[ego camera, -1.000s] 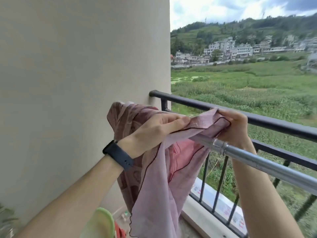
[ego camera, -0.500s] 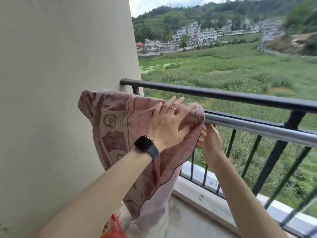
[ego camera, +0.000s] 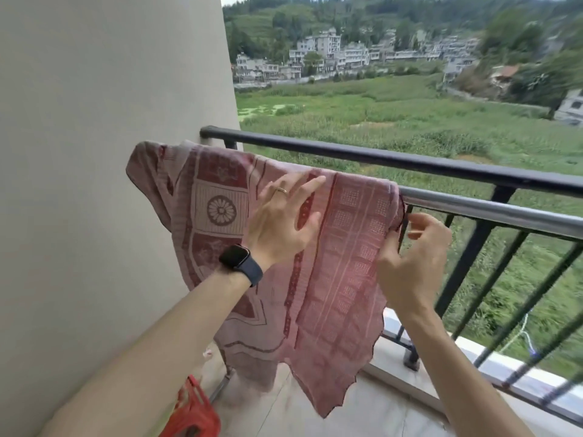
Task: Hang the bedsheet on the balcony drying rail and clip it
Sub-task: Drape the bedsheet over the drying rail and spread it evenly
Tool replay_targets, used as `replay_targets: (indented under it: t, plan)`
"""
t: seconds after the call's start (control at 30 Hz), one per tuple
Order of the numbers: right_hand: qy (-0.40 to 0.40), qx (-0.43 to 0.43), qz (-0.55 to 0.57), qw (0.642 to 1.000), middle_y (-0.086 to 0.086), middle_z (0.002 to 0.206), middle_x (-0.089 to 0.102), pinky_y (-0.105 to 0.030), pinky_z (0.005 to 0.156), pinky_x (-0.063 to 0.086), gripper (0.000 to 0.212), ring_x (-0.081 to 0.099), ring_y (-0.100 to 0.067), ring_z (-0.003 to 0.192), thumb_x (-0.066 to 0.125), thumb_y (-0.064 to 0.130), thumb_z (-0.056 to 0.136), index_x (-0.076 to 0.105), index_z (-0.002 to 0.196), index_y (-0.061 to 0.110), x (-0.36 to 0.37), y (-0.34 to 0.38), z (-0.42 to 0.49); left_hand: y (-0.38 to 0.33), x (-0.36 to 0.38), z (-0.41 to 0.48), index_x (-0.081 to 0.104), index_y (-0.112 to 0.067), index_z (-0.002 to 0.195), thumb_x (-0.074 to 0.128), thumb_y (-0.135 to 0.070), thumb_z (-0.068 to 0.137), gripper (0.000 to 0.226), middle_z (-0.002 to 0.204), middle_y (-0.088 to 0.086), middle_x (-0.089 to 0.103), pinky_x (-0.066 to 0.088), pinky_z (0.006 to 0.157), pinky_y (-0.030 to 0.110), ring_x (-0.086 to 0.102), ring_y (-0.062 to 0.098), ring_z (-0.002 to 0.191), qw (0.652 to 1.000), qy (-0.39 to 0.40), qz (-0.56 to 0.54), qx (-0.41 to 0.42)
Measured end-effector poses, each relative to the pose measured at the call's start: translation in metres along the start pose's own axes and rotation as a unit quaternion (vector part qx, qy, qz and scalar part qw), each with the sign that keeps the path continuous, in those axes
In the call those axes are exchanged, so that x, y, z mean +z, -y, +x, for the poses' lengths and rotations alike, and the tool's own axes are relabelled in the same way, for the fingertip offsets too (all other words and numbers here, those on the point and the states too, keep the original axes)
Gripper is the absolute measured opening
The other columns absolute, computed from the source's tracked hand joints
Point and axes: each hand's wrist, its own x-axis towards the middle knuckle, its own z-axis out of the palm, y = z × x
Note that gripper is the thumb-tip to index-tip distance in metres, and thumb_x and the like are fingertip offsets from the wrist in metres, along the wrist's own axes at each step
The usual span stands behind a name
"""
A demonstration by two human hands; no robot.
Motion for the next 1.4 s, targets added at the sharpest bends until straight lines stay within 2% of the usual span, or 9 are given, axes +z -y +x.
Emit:
replay_targets:
  t: [0.13,0.27,0.37,0.57,0.67,0.77,0.87,1.23,1.4]
  plan:
    - [-0.029,-0.214,-0.081,0.973,-0.01,0.118,0.054,-0.014,0.103,0.018,0.035,0.046,-0.026,0.112,0.064,0.022,0.083,0.057,0.115,0.008,0.023,0.045,-0.008,0.064,-0.015,0.002,0.047,-0.032,0.139,0.057,-0.031,0.089,0.051,0.148,-0.002,0.041,0.045,0.103,0.048,0.043,0.02,0.132,0.994,-0.029,-0.029,-0.098]
    - [0.101,-0.287,-0.095,0.948,-0.001,0.117,0.06,-0.034,0.091,0.041,0.03,0.049,-0.022,0.111,0.059,0.028,0.086,0.061,0.113,0.017,0.098,0.104,0.001,0.143,-0.031,0.002,0.054,-0.022,0.133,0.059,-0.022,0.092,0.042,0.14,0.004,0.047,0.039,0.105,0.032,0.046,0.019,0.128,0.965,-0.111,-0.073,-0.228]
    - [0.138,-0.301,-0.115,0.936,-0.002,0.117,0.062,-0.04,0.094,0.044,0.029,0.05,-0.023,0.113,0.059,0.029,0.087,0.062,0.113,0.017,0.167,0.135,0.016,0.213,-0.041,0.005,0.05,-0.018,0.136,0.055,-0.023,0.094,0.043,0.142,0.008,0.044,0.035,0.105,0.031,0.042,0.022,0.132,0.929,-0.12,-0.101,-0.336]
    - [0.182,-0.253,-0.244,0.918,-0.005,0.139,0.052,-0.045,0.109,0.033,0.055,0.044,-0.025,0.129,0.036,0.053,0.096,0.045,0.138,0.018,0.269,0.174,0.076,0.304,-0.041,0.056,0.048,-0.017,0.14,0.049,-0.032,0.097,0.046,0.151,0.009,0.041,0.03,0.115,0.039,0.036,0.028,0.139,0.967,-0.07,0.016,-0.245]
    - [0.229,-0.222,-0.313,0.894,-0.006,0.125,0.063,-0.046,0.098,0.042,0.063,0.058,-0.026,0.113,0.021,0.065,0.097,0.047,0.136,0.022,0.287,0.165,0.097,0.315,-0.027,0.086,0.049,-0.024,0.139,0.03,-0.048,0.097,0.053,0.151,0.006,0.042,0.031,0.115,0.039,0.038,0.025,0.139,0.978,-0.031,0.004,-0.205]
    - [0.181,-0.276,-0.378,0.865,0.0,0.102,0.07,-0.039,0.08,0.049,0.051,0.064,-0.024,0.09,0.026,0.063,0.1,0.057,0.117,0.026,0.258,0.13,0.105,0.326,-0.008,0.094,0.049,-0.032,0.136,0.017,-0.064,0.096,0.06,0.141,0.003,0.044,0.047,0.097,0.048,0.047,0.027,0.125,0.982,-0.022,-0.025,-0.186]
    - [0.141,-0.295,-0.377,0.867,0.003,0.101,0.072,-0.04,0.082,0.049,0.045,0.066,-0.024,0.091,0.035,0.057,0.102,0.056,0.127,0.026,0.21,0.086,0.123,0.313,0.019,0.102,0.046,-0.034,0.134,0.026,-0.055,0.1,0.045,0.137,0.003,0.042,0.053,0.077,0.045,0.047,0.028,0.118,0.991,-0.02,-0.003,-0.13]
    - [0.016,-0.227,-0.445,0.866,-0.008,0.083,0.071,-0.043,0.084,0.044,0.058,0.066,-0.029,0.078,0.028,0.056,0.103,0.064,0.091,0.013,0.125,-0.006,0.155,0.295,0.061,0.124,0.052,-0.027,0.127,0.015,-0.056,0.099,0.054,0.119,0.01,0.054,0.045,0.081,0.044,0.052,0.033,0.102,0.996,-0.014,0.014,-0.093]
    - [-0.082,-0.189,-0.432,0.878,-0.012,0.078,0.072,-0.043,0.084,0.042,0.059,0.066,-0.032,0.074,0.03,0.047,0.105,0.066,0.08,0.007,0.098,-0.051,0.187,0.283,0.089,0.136,0.048,-0.023,0.12,0.019,-0.062,0.098,0.053,0.118,0.009,0.06,0.042,0.069,0.039,0.06,0.037,0.1,0.984,-0.019,-0.048,-0.168]
